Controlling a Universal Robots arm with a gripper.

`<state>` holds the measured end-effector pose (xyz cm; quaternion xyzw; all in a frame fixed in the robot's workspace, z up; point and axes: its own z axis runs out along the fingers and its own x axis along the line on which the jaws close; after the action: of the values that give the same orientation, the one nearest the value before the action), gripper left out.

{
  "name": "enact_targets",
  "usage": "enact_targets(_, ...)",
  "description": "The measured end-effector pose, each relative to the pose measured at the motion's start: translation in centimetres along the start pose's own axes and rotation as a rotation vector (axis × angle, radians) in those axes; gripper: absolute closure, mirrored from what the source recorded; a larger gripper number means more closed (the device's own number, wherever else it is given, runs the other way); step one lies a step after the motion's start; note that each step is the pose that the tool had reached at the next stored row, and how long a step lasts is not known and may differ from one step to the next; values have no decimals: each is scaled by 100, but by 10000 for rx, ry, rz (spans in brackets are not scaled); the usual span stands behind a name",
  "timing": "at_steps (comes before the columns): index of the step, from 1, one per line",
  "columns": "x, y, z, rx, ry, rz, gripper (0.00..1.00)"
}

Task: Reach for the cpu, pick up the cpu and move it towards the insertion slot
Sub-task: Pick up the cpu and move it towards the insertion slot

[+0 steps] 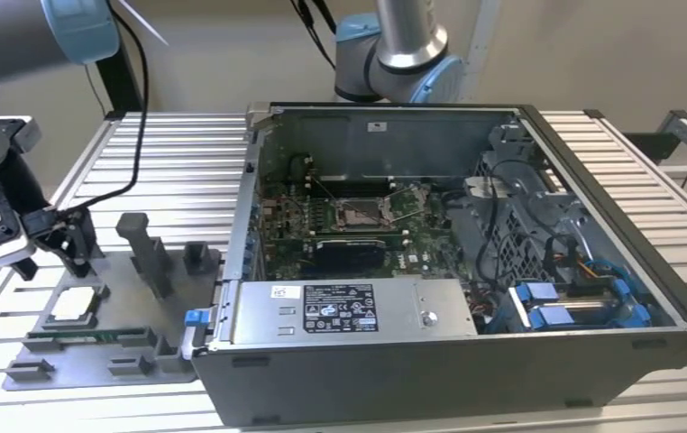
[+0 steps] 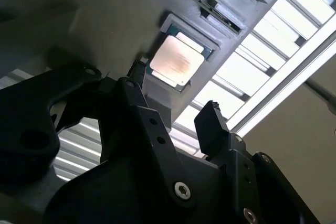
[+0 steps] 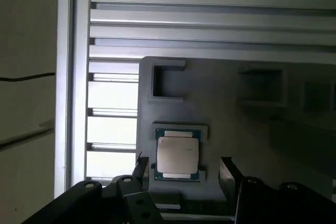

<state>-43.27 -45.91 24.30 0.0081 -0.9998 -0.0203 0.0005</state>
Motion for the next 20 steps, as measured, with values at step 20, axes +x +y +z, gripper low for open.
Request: enact_targets(20,6,-69,253,0,1,13,0)
